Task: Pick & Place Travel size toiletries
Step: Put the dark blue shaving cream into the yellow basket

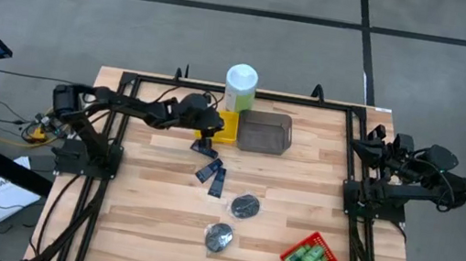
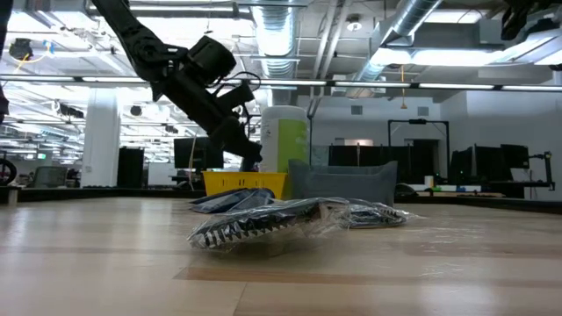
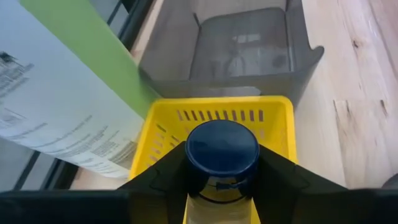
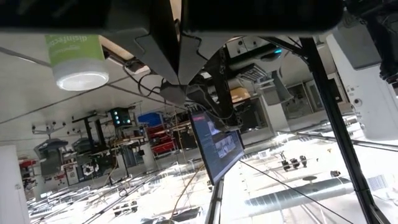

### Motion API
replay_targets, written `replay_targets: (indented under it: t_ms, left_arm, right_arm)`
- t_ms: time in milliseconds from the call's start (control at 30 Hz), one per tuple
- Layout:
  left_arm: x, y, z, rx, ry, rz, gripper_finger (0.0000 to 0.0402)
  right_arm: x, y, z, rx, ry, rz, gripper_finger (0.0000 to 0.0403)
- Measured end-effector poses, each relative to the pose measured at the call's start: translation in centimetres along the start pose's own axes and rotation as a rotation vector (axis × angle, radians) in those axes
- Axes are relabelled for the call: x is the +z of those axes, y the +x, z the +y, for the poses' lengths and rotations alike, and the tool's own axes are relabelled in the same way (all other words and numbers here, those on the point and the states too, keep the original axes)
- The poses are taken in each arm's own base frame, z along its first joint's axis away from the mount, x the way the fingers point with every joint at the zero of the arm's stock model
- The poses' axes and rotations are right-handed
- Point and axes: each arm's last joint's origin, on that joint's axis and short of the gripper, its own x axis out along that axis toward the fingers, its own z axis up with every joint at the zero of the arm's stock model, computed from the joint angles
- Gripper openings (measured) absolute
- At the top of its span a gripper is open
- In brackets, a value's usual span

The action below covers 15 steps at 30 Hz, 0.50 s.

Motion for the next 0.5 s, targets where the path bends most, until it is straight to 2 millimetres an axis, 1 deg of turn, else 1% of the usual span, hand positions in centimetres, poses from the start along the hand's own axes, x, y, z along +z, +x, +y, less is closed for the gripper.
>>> replay_targets:
  t_ms: [100, 333, 500]
  left_arm:
    - [-0.21, 0.21, -0.09, -0.005, 0.000, 0.011, 0.0145]
    - [-0.20, 0.21, -0.11, -0.009, 0.000, 0.010, 0.0146]
    - [-0.12, 0.18, -0.26, -0.046, 0.001, -0.006, 0.0171]
  right_arm:
    - [0.00, 0.00, 0.00, 0.000, 0.000, 0.000, 0.0001]
    - [0.00, 0.00, 0.00, 0.000, 0.000, 0.000, 0.0001]
    - [0.00, 0.00, 0.00, 0.000, 0.000, 0.000, 0.0001]
